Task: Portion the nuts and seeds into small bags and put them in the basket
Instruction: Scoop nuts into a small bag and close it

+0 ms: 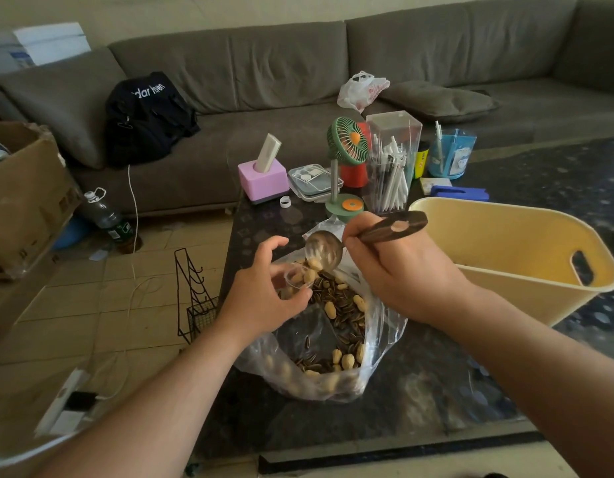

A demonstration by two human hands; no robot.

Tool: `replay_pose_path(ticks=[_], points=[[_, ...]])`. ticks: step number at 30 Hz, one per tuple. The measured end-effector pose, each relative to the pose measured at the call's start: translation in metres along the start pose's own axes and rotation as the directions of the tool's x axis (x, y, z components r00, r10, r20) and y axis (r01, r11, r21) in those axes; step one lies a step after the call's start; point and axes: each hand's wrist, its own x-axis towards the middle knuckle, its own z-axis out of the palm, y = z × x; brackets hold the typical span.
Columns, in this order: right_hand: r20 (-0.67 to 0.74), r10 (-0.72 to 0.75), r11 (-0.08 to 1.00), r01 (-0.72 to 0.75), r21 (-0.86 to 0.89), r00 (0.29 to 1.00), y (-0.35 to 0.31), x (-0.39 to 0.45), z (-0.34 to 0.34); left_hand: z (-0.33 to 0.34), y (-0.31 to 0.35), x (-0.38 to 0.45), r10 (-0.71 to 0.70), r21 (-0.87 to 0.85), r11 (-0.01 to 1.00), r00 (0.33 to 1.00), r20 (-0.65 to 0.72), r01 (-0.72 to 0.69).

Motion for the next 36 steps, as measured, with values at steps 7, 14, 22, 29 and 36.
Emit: replay_pose_path(ticks=[7, 14, 22, 29, 36], points=[[0.073, 0.336, 0.937, -0.341, 0.076, 0.939, 0.011, 0.000, 0.000, -0.005, -0.001, -0.001, -0.020, 0.005, 1.000, 0.998, -0.059, 0.020], [0.425, 0.106, 0.988, -0.143, 0.057, 0.899, 0.031, -0.023, 0.023, -0.005, 0.003, -0.001, -0.042, -0.182, 0.983, 0.992, -0.122, 0.019], [0.555, -0.193, 0.970, 0.243, -0.018, 0.809, 0.049, -0.046, 0.054, -0.012, 0.011, 0.007, -0.049, -0.262, 0.965, 0.995, -0.081, 0.026], [0.474, 0.023, 0.997, 0.012, -0.071, 0.880, 0.045, -0.039, 0.056, -0.020, 0.025, 0.009, -0.057, -0.517, 0.847, 0.987, 0.148, 0.127], [0.485, 0.361, 0.655, -0.586, 0.476, 0.797, 0.016, -0.009, 0.046, -0.024, 0.037, 0.004, -0.074, -0.582, 0.781, 0.959, 0.274, 0.227]])
